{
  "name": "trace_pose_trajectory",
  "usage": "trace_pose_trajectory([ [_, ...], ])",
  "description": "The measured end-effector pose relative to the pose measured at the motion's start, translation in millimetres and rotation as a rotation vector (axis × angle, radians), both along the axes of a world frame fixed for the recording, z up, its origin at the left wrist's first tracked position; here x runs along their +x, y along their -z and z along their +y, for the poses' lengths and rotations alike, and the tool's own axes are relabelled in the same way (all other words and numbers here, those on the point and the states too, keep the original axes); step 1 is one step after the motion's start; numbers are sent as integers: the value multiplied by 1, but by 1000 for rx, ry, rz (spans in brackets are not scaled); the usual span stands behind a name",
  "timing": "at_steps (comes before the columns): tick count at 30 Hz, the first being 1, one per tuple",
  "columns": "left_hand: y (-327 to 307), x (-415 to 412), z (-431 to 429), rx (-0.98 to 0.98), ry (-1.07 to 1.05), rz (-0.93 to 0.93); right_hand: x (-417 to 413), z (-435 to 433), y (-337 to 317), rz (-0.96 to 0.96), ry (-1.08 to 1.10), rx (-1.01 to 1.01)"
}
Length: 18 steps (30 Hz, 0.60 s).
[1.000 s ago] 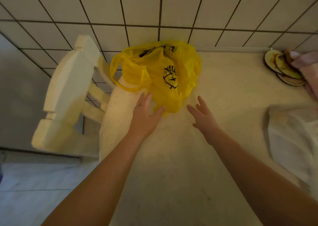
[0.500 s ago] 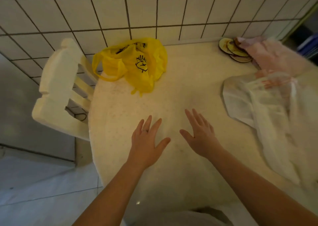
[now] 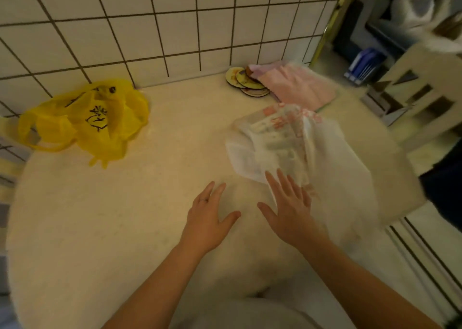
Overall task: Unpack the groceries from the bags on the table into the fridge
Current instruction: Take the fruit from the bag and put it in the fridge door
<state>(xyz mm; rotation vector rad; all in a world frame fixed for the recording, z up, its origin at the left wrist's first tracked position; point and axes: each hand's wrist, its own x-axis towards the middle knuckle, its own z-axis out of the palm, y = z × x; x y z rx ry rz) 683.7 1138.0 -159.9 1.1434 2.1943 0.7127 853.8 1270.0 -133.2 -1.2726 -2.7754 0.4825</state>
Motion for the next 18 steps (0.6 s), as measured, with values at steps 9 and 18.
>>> trace_pose_trajectory([
  [9, -12, 94, 130, -35, -412, -652, 85, 106, 13, -105, 265, -65],
  [18, 2, 129, 207, -22, -697, -740, 92, 161, 49, -78, 331, -224],
])
